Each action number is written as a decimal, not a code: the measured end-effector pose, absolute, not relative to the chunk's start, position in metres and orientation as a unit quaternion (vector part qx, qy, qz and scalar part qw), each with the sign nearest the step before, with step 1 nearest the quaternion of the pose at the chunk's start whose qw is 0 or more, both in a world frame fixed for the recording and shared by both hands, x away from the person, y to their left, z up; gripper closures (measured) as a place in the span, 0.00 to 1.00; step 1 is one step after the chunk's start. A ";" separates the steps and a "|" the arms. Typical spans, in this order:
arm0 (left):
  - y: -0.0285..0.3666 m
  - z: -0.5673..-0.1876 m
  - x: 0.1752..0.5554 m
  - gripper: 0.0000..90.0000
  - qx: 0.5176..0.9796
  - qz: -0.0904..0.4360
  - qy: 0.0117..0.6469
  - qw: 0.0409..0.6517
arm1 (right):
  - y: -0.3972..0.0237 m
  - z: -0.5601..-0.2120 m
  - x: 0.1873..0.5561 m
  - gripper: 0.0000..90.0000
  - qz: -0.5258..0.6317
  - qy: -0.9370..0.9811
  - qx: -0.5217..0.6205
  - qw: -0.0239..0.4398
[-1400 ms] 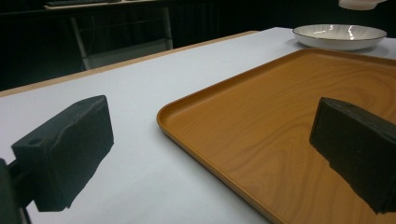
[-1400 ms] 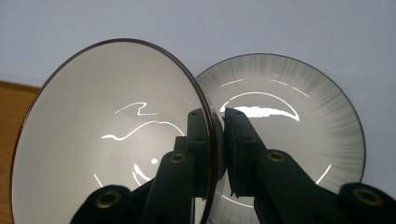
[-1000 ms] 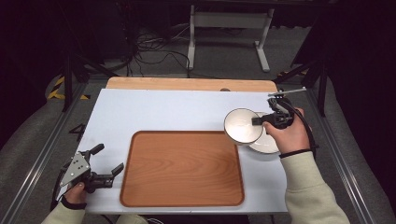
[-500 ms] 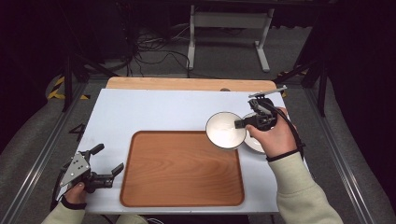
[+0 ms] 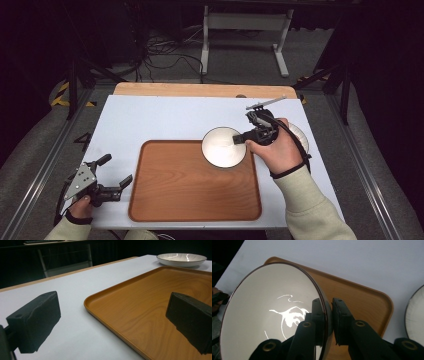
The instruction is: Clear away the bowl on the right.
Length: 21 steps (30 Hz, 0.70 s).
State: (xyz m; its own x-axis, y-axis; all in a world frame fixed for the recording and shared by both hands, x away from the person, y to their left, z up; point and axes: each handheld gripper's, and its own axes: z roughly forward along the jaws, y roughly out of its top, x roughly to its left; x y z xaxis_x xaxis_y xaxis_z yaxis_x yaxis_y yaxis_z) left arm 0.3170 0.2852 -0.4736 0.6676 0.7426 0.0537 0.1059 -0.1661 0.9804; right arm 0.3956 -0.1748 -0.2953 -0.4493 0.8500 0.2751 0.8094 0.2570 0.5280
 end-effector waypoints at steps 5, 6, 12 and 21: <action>0.285 -0.473 0.317 0.00 0.712 0.278 0.297 0.572 | -0.162 -0.296 0.392 0.90 0.319 0.795 0.515 0.022; 0.285 -0.473 0.317 0.00 0.712 0.278 0.297 0.572 | -0.159 -0.297 0.391 0.90 0.319 0.797 0.512 0.021; 0.285 -0.473 0.317 0.00 0.712 0.277 0.298 0.572 | -0.141 -0.303 0.388 0.90 0.318 0.808 0.496 0.009; 0.286 -0.473 0.317 0.00 0.712 0.278 0.297 0.572 | -0.123 -0.322 0.390 0.90 0.309 0.816 0.488 -0.009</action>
State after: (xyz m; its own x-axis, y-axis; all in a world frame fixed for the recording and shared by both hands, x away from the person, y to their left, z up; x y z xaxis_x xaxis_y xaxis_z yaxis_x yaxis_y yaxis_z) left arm 0.3169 0.2855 -0.4734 0.6695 0.7407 0.0557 0.1054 -0.1690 0.9800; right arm 0.3895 -0.1226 -0.3222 -0.5235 0.7910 0.3165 0.8025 0.3331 0.4950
